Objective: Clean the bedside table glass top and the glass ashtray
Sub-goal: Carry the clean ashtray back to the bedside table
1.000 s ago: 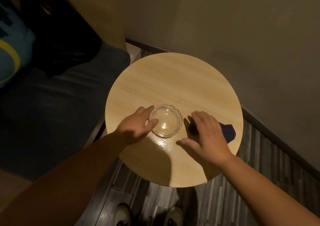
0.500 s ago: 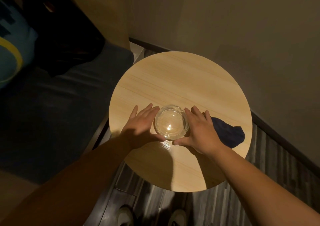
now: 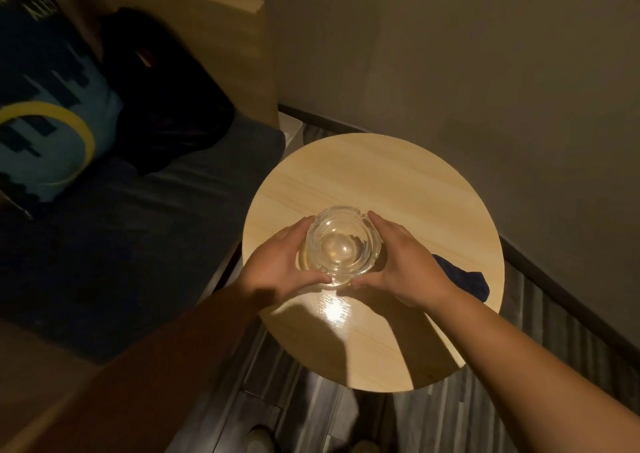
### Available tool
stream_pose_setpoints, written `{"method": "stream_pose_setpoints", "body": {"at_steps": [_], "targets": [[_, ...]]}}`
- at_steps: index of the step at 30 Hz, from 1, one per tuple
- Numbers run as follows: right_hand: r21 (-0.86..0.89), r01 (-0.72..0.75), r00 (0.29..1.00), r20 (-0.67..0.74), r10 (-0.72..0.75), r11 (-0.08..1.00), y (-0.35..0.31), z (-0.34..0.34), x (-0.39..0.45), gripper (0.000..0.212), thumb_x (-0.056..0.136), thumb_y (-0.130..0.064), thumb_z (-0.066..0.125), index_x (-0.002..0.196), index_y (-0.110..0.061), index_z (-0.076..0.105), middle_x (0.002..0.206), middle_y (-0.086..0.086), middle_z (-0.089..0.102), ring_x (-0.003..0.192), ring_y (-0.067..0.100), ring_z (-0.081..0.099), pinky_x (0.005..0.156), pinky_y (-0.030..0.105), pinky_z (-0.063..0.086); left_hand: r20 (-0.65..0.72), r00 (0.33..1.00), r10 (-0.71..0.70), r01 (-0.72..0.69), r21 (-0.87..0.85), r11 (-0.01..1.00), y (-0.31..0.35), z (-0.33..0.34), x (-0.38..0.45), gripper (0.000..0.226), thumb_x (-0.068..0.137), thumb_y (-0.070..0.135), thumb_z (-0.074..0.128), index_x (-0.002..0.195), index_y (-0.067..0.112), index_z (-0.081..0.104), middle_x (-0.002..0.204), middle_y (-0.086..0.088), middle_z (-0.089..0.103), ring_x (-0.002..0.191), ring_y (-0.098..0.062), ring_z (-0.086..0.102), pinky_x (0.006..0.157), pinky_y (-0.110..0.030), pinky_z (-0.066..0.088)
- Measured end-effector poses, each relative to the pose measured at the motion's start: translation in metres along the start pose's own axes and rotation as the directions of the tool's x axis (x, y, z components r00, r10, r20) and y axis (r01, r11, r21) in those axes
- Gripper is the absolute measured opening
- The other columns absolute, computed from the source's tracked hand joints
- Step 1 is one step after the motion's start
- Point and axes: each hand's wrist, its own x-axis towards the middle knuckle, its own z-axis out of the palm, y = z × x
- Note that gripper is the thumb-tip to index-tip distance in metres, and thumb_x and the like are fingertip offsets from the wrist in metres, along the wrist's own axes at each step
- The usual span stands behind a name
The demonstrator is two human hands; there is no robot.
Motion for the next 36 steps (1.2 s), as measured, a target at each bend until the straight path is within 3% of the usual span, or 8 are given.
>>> {"method": "stream_pose_setpoints", "body": {"at_steps": [5,14,18,21,24,29,36], "targets": [[-0.008,0.112,0.993,0.023,-0.112,0.994,-0.055,-0.031,-0.010,0.111,0.062,-0.051,0.083,0.149,-0.022,0.020,0.152,-0.002,0.033,0.137,0.012,0.029,0.104,0.017,0.020,-0.116,0.993,-0.032,0.035,0.028,0.999,0.028,-0.046,-0.049,0.099,0.064,0.051,0.083,0.145,0.037,0.027,0.142,0.007,0.046,0.128,-0.010,0.045,0.103,-0.032,0.042],[-0.030,0.410,0.899,0.182,-0.399,0.911,-0.202,-0.029,-0.055,0.110,0.060,-0.053,0.083,0.148,-0.022,0.024,0.151,-0.002,0.036,0.135,0.014,0.032,0.104,0.020,0.022,-0.399,0.900,-0.177,0.185,-0.019,0.983,0.062,-0.118,-0.222,0.091,0.066,0.048,0.082,0.141,0.038,0.031,0.138,0.015,0.049,0.125,-0.004,0.044,0.103,-0.033,0.042],[-0.002,0.532,0.807,0.302,-0.507,0.846,-0.280,0.007,-0.083,0.111,0.059,-0.050,0.084,0.149,-0.020,0.025,0.150,-0.002,0.036,0.137,0.015,0.031,0.104,0.018,0.021,-0.498,0.816,-0.292,0.287,-0.087,0.954,0.053,-0.136,-0.323,0.089,0.067,0.049,0.081,0.140,0.039,0.032,0.138,0.013,0.050,0.123,-0.003,0.046,0.103,-0.031,0.040],[0.059,0.600,0.722,0.389,-0.572,0.798,-0.344,0.043,-0.108,0.112,0.059,-0.048,0.085,0.149,-0.019,0.024,0.150,-0.003,0.035,0.137,0.013,0.029,0.110,0.026,0.026,-0.548,0.744,-0.383,0.365,-0.147,0.920,0.041,-0.151,-0.402,0.087,0.064,0.055,0.080,0.136,0.046,0.032,0.136,0.014,0.052,0.120,-0.004,0.049,0.102,-0.035,0.043],[0.124,0.655,0.631,0.453,-0.630,0.745,-0.409,0.084,-0.133,0.106,0.058,-0.043,0.087,0.145,-0.027,0.029,0.139,-0.014,0.040,0.131,0.006,0.032,0.100,0.021,0.029,-0.608,0.648,-0.459,0.441,-0.192,0.877,0.020,-0.164,-0.478,0.093,0.064,0.049,0.083,0.142,0.034,0.035,0.137,0.005,0.054,0.122,-0.013,0.050,0.103,-0.034,0.041],[0.171,0.718,0.505,0.539,-0.674,0.675,-0.508,0.166,-0.175,0.111,0.060,-0.046,0.085,0.148,-0.027,0.020,0.150,-0.002,0.035,0.136,0.012,0.029,0.102,0.023,0.027,-0.655,0.496,-0.570,0.551,-0.270,0.790,-0.030,-0.177,-0.597,0.100,0.064,0.052,0.082,0.146,0.034,0.028,0.142,0.005,0.049,0.129,-0.014,0.045,0.104,-0.035,0.039],[0.178,0.781,0.404,0.588,-0.701,0.599,-0.616,0.266,-0.225,0.111,0.062,-0.046,0.084,0.149,-0.023,0.019,0.151,0.001,0.034,0.136,0.016,0.031,0.104,0.024,0.026,-0.681,0.428,-0.595,0.555,-0.321,0.767,-0.091,-0.202,-0.727,0.099,0.066,0.053,0.080,0.147,0.030,0.027,0.146,0.003,0.045,0.131,-0.013,0.042,0.108,-0.038,0.038]]}}
